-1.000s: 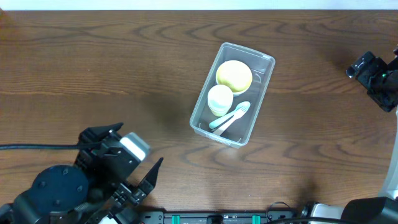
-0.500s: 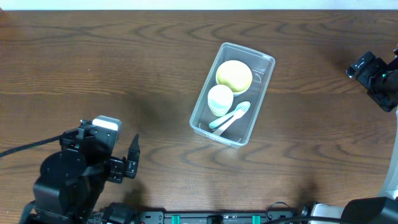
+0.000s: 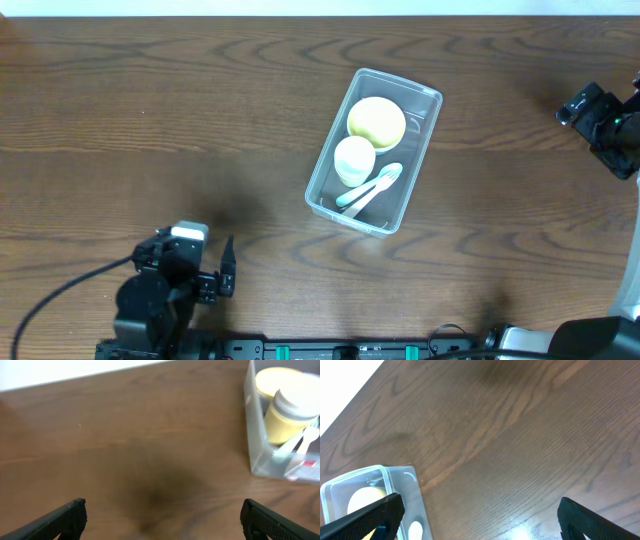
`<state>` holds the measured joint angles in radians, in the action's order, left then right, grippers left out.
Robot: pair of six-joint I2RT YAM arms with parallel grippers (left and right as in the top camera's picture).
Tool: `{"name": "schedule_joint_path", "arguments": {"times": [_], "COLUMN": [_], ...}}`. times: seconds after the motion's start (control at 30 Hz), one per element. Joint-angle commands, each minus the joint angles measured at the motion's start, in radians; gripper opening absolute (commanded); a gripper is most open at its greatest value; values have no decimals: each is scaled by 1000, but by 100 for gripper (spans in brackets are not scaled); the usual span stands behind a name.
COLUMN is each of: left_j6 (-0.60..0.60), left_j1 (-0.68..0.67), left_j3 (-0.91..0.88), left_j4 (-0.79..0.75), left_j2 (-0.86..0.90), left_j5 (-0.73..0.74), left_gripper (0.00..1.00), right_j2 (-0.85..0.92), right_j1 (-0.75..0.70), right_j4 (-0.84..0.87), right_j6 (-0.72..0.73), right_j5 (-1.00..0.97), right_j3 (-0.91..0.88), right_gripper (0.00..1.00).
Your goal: Pack container
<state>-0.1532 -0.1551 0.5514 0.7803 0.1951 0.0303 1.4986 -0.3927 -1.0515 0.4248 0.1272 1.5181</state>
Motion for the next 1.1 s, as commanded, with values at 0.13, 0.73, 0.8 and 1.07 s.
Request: {"name": "schedule_joint_path", "arguments": {"times": [0.13,0.73,0.8,1.07], "left_j6": [14,17,17,17], "left_j1": [8,8,8,8], "left_j3": [-163,-264,-264,-264], "left_j4": [-5,-3,-3,-3], "left_j2": [-142,-193,-193,-192], "left_j5": [39,61,61,61], "left_gripper": [98,98,98,98], "right_j2": [-5,-5,-5,-5], "right_j1": [-6,-6,-6,-6], "right_j4": [0,0,0,0], "right_j6": [-3,-3,-3,-3], "right_j5": [0,0,0,0], "right_j3": [4,4,4,4], "right_gripper": [99,99,99,99]}}
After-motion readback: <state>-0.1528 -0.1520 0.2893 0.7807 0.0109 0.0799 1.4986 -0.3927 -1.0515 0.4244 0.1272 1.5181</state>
